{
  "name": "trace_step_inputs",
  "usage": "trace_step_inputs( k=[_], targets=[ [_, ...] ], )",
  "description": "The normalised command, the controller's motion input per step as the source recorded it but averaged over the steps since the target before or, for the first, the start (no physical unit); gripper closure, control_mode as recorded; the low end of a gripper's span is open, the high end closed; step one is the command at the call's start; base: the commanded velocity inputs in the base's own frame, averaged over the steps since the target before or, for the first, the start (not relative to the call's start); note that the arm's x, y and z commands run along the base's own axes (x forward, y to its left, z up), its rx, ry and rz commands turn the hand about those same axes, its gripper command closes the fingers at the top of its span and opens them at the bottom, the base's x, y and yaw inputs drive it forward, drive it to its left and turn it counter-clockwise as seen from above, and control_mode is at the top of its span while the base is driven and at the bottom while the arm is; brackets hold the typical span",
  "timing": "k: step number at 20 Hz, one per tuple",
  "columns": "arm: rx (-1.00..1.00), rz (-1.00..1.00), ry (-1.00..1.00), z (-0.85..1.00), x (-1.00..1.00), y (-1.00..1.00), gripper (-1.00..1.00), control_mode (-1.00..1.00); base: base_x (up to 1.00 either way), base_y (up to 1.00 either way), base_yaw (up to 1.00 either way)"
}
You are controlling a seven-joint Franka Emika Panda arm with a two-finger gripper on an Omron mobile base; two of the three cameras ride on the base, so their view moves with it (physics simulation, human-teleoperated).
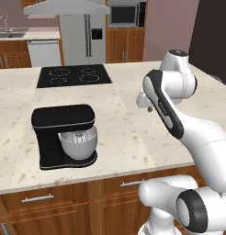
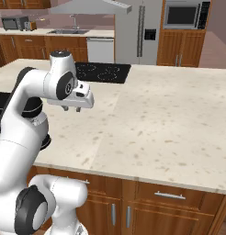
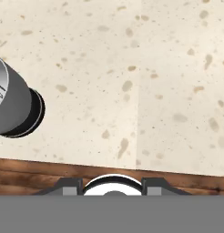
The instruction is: Navigate to the toaster.
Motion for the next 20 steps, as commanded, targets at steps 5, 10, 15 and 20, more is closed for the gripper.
trace_step_inputs(
  k=[5,10,15,20],
  targets=[
    [0.0,0.0,0.0,0.0,0.0,0.0,-1.0,1.0,0.0,0.0,0.0],
    [0.0,0.0,0.0,0.0,0.0,0.0,-1.0,1.0,-0.16,0.0,0.0],
    [0.0,0.0,0.0,0.0,0.0,0.0,-1.0,1.0,-0.47,0.0,0.0],
    [0.0,0.0,0.0,0.0,0.0,0.0,-1.0,1.0,-0.55,0.18,0.0]
  ],
)
